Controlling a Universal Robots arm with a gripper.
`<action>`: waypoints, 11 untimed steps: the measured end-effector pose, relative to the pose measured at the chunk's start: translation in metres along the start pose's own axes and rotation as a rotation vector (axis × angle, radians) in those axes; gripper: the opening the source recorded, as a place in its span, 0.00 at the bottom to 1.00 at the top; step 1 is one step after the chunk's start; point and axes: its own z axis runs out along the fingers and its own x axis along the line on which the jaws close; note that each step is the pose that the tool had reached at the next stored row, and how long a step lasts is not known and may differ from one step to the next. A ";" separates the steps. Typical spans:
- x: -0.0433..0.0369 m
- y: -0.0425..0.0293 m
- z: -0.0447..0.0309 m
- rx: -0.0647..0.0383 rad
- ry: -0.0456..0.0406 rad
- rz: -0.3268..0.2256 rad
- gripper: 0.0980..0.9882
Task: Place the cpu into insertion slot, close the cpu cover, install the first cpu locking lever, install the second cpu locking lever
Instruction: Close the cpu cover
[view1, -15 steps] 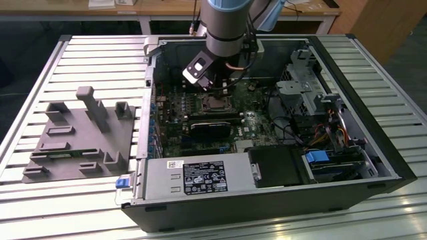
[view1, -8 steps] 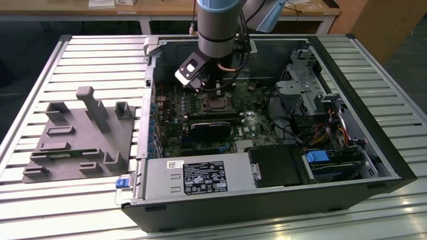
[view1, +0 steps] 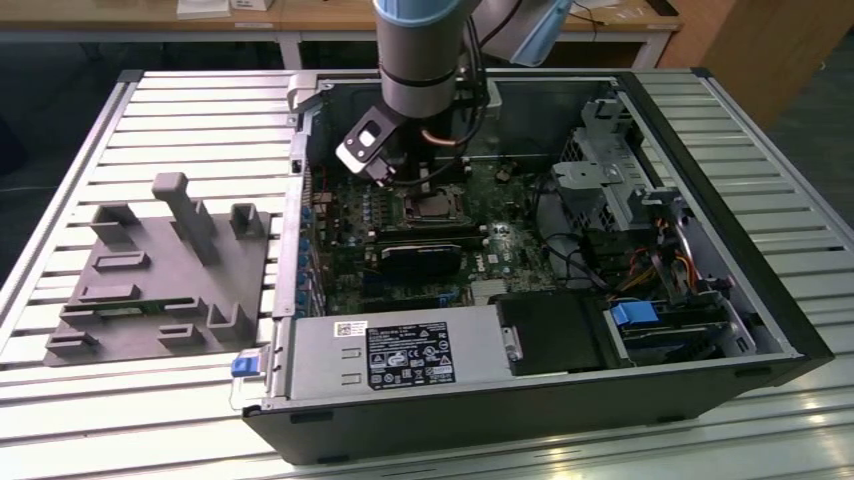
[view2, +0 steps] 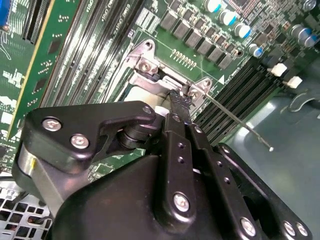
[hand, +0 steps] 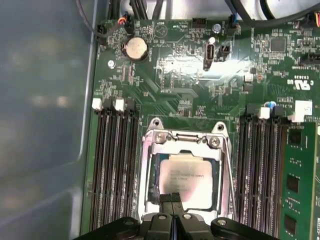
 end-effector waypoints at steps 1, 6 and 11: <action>-0.0003 -0.0009 -0.0001 -0.001 -0.0001 0.000 0.01; -0.0012 -0.0021 -0.0003 -0.002 -0.0002 0.000 0.01; -0.0013 -0.0018 -0.0003 0.011 0.0001 0.002 0.01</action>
